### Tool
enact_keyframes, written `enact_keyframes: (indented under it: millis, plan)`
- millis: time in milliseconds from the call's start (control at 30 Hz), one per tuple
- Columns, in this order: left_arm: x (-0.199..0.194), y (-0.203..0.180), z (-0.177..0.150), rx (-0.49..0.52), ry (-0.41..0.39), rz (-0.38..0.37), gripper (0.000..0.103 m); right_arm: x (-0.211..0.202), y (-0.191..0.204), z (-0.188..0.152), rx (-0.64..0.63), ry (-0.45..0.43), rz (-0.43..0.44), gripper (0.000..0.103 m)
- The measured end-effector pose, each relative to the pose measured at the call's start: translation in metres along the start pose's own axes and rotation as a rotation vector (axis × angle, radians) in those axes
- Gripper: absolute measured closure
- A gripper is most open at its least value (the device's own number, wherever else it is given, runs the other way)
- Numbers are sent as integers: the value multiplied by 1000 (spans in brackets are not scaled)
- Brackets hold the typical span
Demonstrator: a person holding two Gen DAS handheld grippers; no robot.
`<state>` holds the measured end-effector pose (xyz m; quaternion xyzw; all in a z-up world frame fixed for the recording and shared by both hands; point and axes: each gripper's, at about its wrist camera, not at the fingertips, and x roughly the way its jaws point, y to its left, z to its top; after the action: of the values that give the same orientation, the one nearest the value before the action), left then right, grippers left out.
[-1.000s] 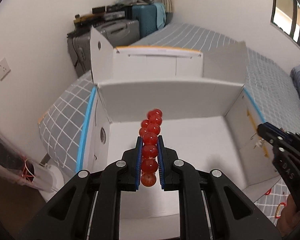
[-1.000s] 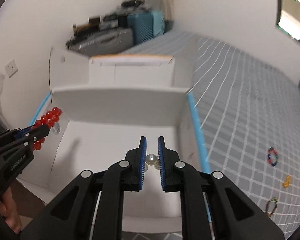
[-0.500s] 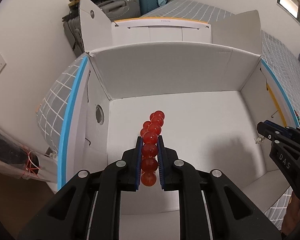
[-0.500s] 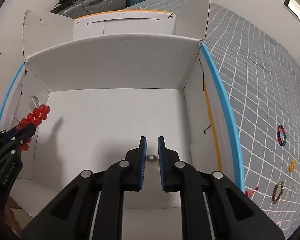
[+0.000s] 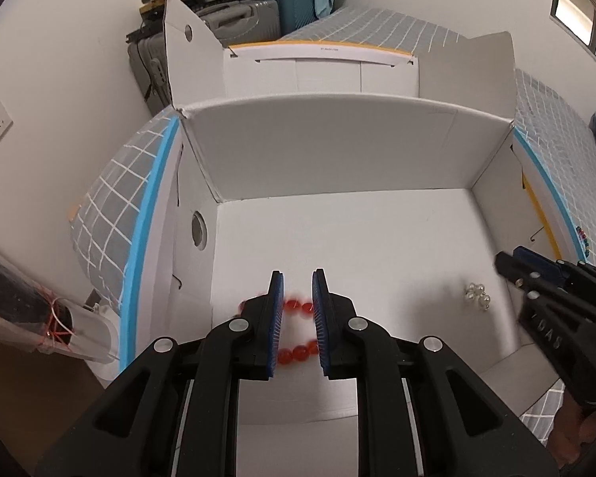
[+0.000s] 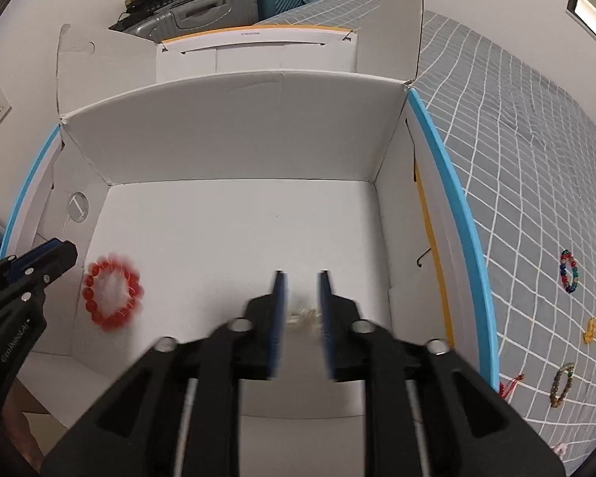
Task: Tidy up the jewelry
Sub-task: 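Open the left tool to drop the red bracelet while the right tool drops the pearls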
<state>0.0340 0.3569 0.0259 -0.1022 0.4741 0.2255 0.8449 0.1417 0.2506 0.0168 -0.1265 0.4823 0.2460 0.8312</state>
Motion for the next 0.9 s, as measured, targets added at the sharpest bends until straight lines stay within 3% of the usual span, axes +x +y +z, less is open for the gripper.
enact_keyframes:
  millis: [67,133,200,233,300,500,900]
  plan:
    - [-4,1,0,-7,-10,-1,71,-6,1,0,-4,-22,13,59]
    - [-10,3,-1,-15,-34,10,51,-13,3,0,-8,-49,27,50]
    - [-18,3,-3,-13,-66,24,33,-26,5,-1,-24,-104,22,35]
    - [-25,3,-4,1,-94,38,27,-33,6,-2,-31,-140,20,32]
    - [-33,3,-5,7,-119,62,25,-43,5,-3,-29,-178,28,24]
    - [-64,6,-9,0,-200,33,9,-69,1,-5,-22,-272,21,9]
    - [-112,-4,-23,9,-314,-6,6,-117,-15,-21,7,-413,-17,7]
